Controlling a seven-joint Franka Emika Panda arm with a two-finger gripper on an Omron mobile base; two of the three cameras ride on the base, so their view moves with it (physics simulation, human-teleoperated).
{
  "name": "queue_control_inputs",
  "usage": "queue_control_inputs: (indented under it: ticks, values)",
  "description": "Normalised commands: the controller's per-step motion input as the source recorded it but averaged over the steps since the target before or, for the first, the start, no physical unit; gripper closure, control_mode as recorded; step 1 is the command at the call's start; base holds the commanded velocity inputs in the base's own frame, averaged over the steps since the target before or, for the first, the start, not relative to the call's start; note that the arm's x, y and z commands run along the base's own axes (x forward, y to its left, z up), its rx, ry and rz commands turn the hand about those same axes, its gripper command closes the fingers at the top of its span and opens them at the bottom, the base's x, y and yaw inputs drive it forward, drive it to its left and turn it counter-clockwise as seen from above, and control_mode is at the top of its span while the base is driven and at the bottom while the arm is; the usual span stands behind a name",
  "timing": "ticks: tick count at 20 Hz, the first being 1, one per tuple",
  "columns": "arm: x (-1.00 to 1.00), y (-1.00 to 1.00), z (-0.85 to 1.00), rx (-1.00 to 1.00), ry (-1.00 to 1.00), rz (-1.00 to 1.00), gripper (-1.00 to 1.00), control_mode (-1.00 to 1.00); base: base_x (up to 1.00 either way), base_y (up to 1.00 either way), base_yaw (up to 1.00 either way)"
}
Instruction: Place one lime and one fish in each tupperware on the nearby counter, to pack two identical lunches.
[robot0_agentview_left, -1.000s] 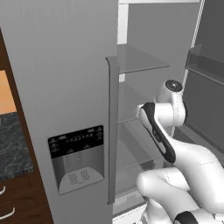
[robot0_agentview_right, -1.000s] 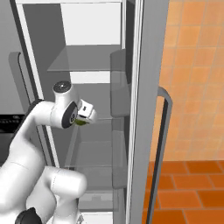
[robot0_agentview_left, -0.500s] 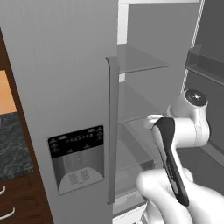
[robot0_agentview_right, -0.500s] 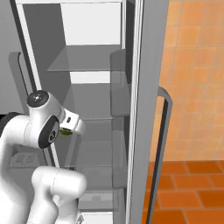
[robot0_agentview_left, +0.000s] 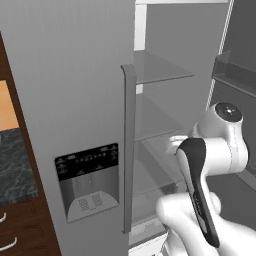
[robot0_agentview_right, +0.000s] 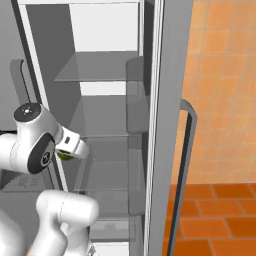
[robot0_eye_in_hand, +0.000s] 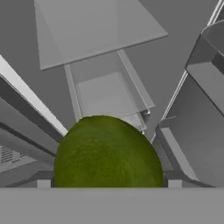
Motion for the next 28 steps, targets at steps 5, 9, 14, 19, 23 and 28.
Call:
queue_control_inputs:
  ticks: [5, 9, 14, 19, 23, 28]
  values:
    - [0.0, 0.0, 0.0, 0.0, 0.0, 0.0, 1.0, 1.0, -0.95, 0.8, 0.11]
    - [0.0, 0.0, 0.0, 0.0, 0.0, 0.0, 1.0, 1.0, -0.57, 1.0, 0.29]
    - [0.0, 0.0, 0.0, 0.0, 0.0, 0.0, 1.0, 1.0, -0.12, 1.0, 0.14]
    - [0.0, 0.0, 0.0, 0.0, 0.0, 0.0, 1.0, 1.0, 0.28, 1.0, 0.0]
    - [0.0, 0.0, 0.0, 0.0, 0.0, 0.0, 1.0, 1.0, 0.79, 1.0, 0.04]
    - [0.0, 0.0, 0.0, 0.0, 0.0, 0.0, 1.0, 1.0, 0.83, 1.0, 0.05]
